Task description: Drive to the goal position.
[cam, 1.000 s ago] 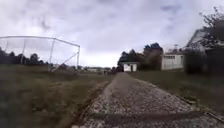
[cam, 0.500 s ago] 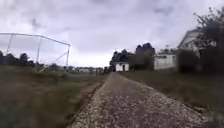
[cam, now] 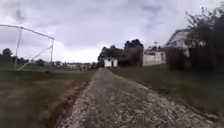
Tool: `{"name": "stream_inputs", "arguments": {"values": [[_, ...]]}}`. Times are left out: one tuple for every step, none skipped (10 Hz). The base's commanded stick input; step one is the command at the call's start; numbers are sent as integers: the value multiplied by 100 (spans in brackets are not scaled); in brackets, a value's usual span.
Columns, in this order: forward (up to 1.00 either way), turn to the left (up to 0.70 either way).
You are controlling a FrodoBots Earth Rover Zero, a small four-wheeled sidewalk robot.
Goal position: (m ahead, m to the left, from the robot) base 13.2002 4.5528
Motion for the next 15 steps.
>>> {"name": "stream_inputs", "arguments": {"values": [[100, 0], [100, 0], [100, 0], [100, 0], [100, 0], [100, 0], [100, 0], [100, 0], [100, 0], [100, 13], [100, 31], [100, 40], [100, 40], [100, 0], [100, 0]]}}
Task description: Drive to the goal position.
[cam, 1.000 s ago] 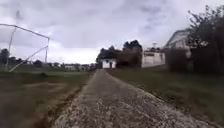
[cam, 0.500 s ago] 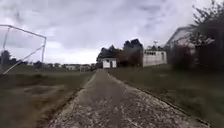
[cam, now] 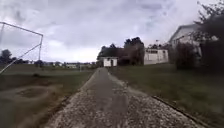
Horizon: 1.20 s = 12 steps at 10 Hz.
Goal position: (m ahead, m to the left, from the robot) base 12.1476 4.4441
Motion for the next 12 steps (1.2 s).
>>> {"name": "stream_inputs", "arguments": {"values": [[100, 0], [100, 0], [100, 0], [100, 0], [100, 0], [100, 0], [100, 0], [100, 0], [100, 0], [100, 0], [100, 0], [100, 0]]}}
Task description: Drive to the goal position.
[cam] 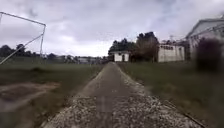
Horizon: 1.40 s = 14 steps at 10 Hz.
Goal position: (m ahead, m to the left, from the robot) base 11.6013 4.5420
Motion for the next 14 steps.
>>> {"name": "stream_inputs", "arguments": {"values": [[100, -10], [100, -25], [100, -39], [100, -30], [100, -20], [100, 0], [100, 0], [100, 0], [100, 0], [100, 0], [100, 0], [100, 0], [100, 0], [100, 0]]}}
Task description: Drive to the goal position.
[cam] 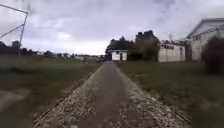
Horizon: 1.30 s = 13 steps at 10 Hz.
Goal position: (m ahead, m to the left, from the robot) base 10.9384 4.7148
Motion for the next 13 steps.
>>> {"name": "stream_inputs", "arguments": {"values": [[100, 0], [100, 0], [100, 0], [100, 0], [100, 0], [100, 0], [100, 0], [100, 0], [100, 0], [100, 0], [100, 0], [100, 0], [100, 0]]}}
